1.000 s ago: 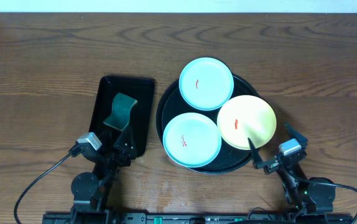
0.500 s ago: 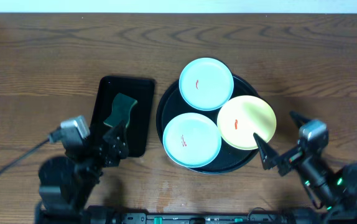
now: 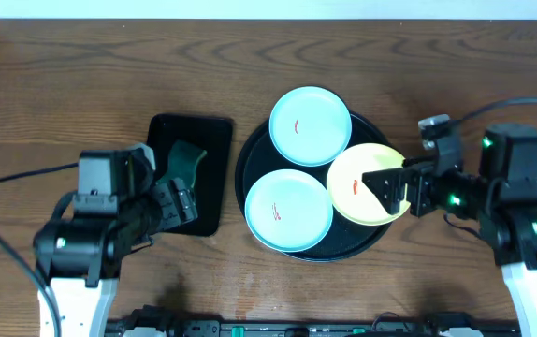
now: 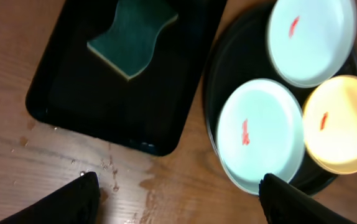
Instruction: Clean dirty plates on tray and stack at the side
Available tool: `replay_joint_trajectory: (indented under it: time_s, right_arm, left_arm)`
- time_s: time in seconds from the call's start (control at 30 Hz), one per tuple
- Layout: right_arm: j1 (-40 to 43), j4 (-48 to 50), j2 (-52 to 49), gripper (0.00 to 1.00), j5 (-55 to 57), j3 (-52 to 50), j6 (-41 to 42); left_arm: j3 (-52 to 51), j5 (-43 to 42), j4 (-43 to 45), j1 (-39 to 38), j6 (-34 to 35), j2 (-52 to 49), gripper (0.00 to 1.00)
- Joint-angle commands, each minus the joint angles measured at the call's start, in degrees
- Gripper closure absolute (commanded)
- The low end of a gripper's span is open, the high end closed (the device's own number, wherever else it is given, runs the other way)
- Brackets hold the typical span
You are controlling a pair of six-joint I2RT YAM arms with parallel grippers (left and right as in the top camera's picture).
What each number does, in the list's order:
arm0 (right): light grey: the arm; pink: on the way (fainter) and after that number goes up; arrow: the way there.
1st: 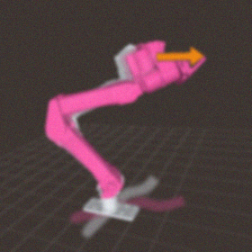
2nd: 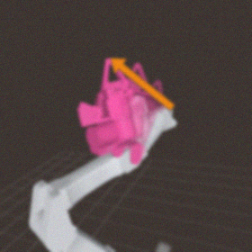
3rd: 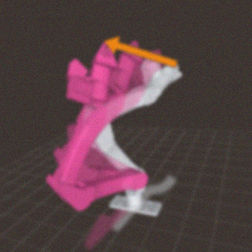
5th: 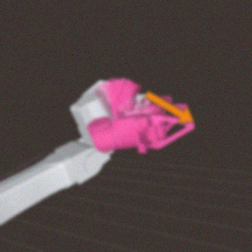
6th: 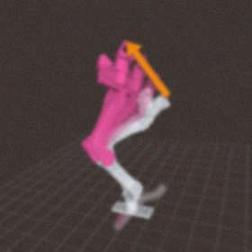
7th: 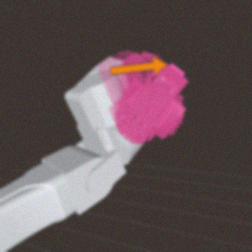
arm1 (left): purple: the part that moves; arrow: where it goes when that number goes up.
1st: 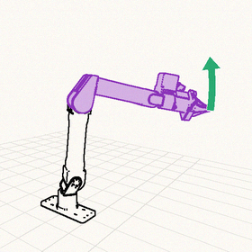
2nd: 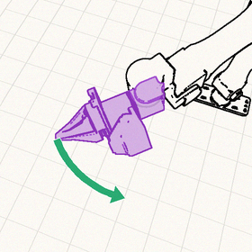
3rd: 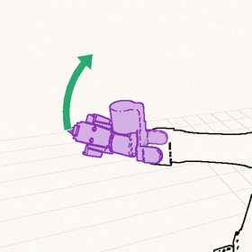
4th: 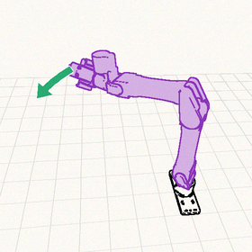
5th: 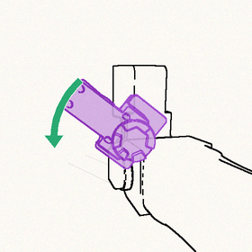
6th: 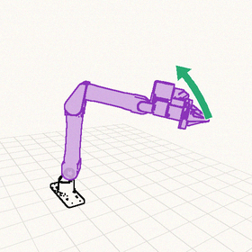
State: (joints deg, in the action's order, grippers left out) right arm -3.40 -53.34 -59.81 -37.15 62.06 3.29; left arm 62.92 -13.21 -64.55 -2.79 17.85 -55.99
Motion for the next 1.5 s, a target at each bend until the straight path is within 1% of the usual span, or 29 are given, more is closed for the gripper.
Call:
replay_joint_trajectory:
  time_s: [0.0,0.1,0.17,0.2,0.23,0.3,0.4,0.47,0.5,0.57,0.63,0.7,0.8,0.87,0.93,0.97,1.0,1.07,1.1,1.27,1.47]
  right_arm:
    - [-0.13,-1.66,-2.78,0.01,-3.61,0.72,0.94]
    - [-2.45,-4.00,-5.25,0.01,-2.10,0.72,-1.77]
    - [-4.98,-4.81,-6.56,0.03,0.68,0.72,-1.75]
    - [-7.30,-4.98,-7.41,0.05,2.93,0.72,-1.64]
    - [-9.11,-4.96,-7.93,0.06,4.24,0.72,-1.60]
    - [-12.15,-4.74,-8.74,0.07,5.95,0.72,-1.07]
    - [-15.76,-4.24,-9.49,0.07,9.09,0.72,0.94]
    - [-17.16,-3.89,-9.64,0.07,10.54,0.72,1.20]
    - [-17.86,-3.65,-9.64,0.07,11.13,0.72,1.20]
    - [-18.60,-2.97,-9.64,0.07,11.65,0.72,1.55]
    - [-18.73,-2.40,-9.64,0.06,11.67,0.72,2.36]
    - [-18.73,-1.73,-9.64,0.06,11.67,0.72,2.95]
    - [-18.73,-0.35,-9.64,0.06,11.65,0.72,3.15]
    - [-18.73,0.48,-9.64,0.06,11.65,0.72,3.17]
    - [-18.73,1.31,-9.64,0.06,11.65,0.72,3.56]
    - [-18.73,1.57,-9.64,0.06,11.67,0.72,3.56]
    - [-18.73,2.01,-9.66,0.06,11.67,0.72,3.56]
    - [-18.73,2.69,-9.75,0.06,11.67,0.72,3.56]
    - [-18.73,2.97,-9.75,0.06,11.69,0.72,3.54]
    - [-18.73,3.48,-9.86,0.06,13.38,0.72,3.56]
    - [-18.73,3.43,-11.41,0.04,15.26,0.72,5.16]
  left_arm:
    - [-0.63,1.01,-0.22,0.09,-2.80,-3.48,0.18]
    - [-2.47,6.01,2.19,0.09,-2.82,-7.15,0.18]
    - [-3.54,8.81,5.16,0.09,-2.84,-9.99,0.19]
    - [-3.74,9.92,7.56,0.09,-3.19,-12.52,0.22]
    - [-3.74,10.12,9.27,0.09,-4.44,-14.19,0.24]
    - [-3.74,10.12,13.68,0.09,-7.28,-18.21,0.26]
    - [-3.74,10.58,18.97,0.09,-7.98,-23.47,0.28]
    - [-3.74,11.58,22.51,0.09,-8.76,-27.26,0.28]
    - [-3.74,12.31,24.44,0.09,-10.27,-29.42,0.31]
    - [-3.74,15.37,26.80,0.09,-11.87,-32.83,0.33]
    - [-3.74,18.23,28.92,0.09,-11.87,-36.41,0.36]
    - [-3.74,18.29,30.88,0.09,-12.35,-39.74,0.40]
    - [-3.74,18.21,33.29,0.09,-12.35,-44.92,0.42]
    - [-3.74,18.12,33.64,0.09,-12.33,-47.47,0.46]
    - [-3.74,15.91,33.79,0.09,-13.20,-50.60,0.52]
    - [-3.74,15.26,33.86,0.09,-13.25,-51.52,0.60]
    - [-3.74,15.17,33.86,0.09,-13.25,-52.54,0.72]
    - [-3.74,15.17,33.86,0.09,-13.11,-53.24,0.91]
    - [-3.74,15.17,33.83,0.09,-13.11,-53.24,0.92]
    - [-3.48,15.17,33.38,0.09,-13.07,-51.56,0.93]
    - [-1.62,15.15,27.89,0.09,-11.56,-45.70,0.93]
